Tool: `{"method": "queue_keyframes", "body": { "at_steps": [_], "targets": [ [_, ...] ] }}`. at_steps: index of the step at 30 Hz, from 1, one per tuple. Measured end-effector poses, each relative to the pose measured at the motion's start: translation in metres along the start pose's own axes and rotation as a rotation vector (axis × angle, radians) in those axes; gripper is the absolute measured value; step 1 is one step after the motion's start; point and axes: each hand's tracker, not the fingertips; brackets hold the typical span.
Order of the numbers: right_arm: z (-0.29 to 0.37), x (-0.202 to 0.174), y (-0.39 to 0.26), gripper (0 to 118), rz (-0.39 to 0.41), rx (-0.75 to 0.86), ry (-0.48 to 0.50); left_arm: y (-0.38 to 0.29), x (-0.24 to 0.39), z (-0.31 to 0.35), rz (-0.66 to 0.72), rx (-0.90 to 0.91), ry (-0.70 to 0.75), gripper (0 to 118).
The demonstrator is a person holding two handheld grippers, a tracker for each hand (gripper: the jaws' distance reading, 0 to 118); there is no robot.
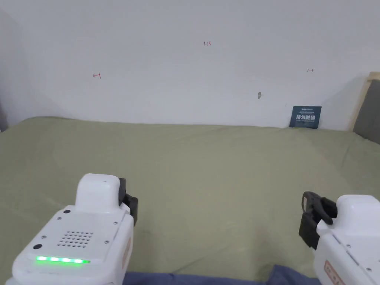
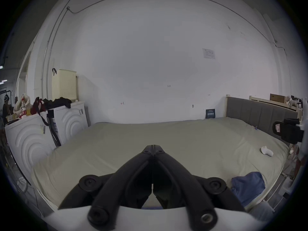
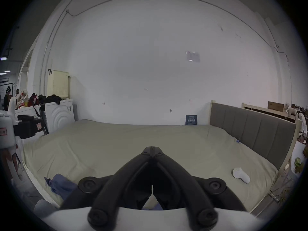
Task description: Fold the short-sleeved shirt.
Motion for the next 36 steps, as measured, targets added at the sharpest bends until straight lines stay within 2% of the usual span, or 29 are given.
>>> {"method": "queue_keyframes", "body": {
  "at_steps": [2, 12, 17, 19, 23, 25, 27, 29, 30, 31, 32, 33, 36],
  "targets": [
    [-0.001, -0.001, 0.003, 2, 0.001, -0.005, 0.019, 0.003, 0.014, 0.006, -0.062, 0.036, 0.004, 0],
    [-0.001, -0.001, 0.005, 2, -0.024, 0.032, -0.015, -0.001, -0.003, 0.007, -0.059, 0.022, 0.038, 0],
    [0.002, -0.005, -0.005, 2, 0.007, 0.041, -0.043, -0.025, -0.067, -0.013, 0.012, -0.222, -0.005, 0],
    [0.004, -0.005, -0.011, 2, 0.014, 0.041, -0.058, -0.039, -0.102, -0.026, 0.085, -0.379, -0.040, 0],
    [0.003, -0.006, -0.023, 2, -0.001, -0.005, -0.074, -0.079, -0.173, -0.061, 0.426, -0.661, -0.256, 0],
    [0.002, -0.008, -0.029, 2, 0.005, -0.032, -0.080, -0.097, -0.197, -0.078, 0.465, -0.788, -0.324, 0],
    [0.000, -0.010, -0.035, 2, 0.043, -0.058, -0.092, -0.108, -0.201, -0.082, 0.442, -0.840, -0.350, 0],
    [-0.001, -0.010, -0.040, 2, 0.040, -0.077, -0.099, -0.119, -0.214, -0.093, 0.546, -0.877, -0.413, 1],
    [-0.004, -0.010, -0.042, 2, 0.037, -0.091, -0.099, -0.123, -0.218, -0.096, 0.574, -0.882, -0.409, 15],
    [-0.006, -0.010, -0.043, 2, 0.038, -0.101, -0.102, -0.129, -0.225, -0.104, 0.601, -0.890, -0.442, 50],
    [-0.007, -0.011, -0.044, 2, 0.038, -0.105, -0.111, -0.133, -0.227, -0.108, 0.622, -0.914, -0.497, 102],
    [-0.009, -0.011, -0.045, 2, 0.035, -0.111, -0.114, -0.138, -0.228, -0.111, 0.644, -0.920, -0.539, 118],
    [-0.012, -0.012, -0.047, 2, 0.017, -0.129, -0.109, -0.153, -0.230, -0.119, 0.683, -0.924, -0.598, 118]
  ]
}}
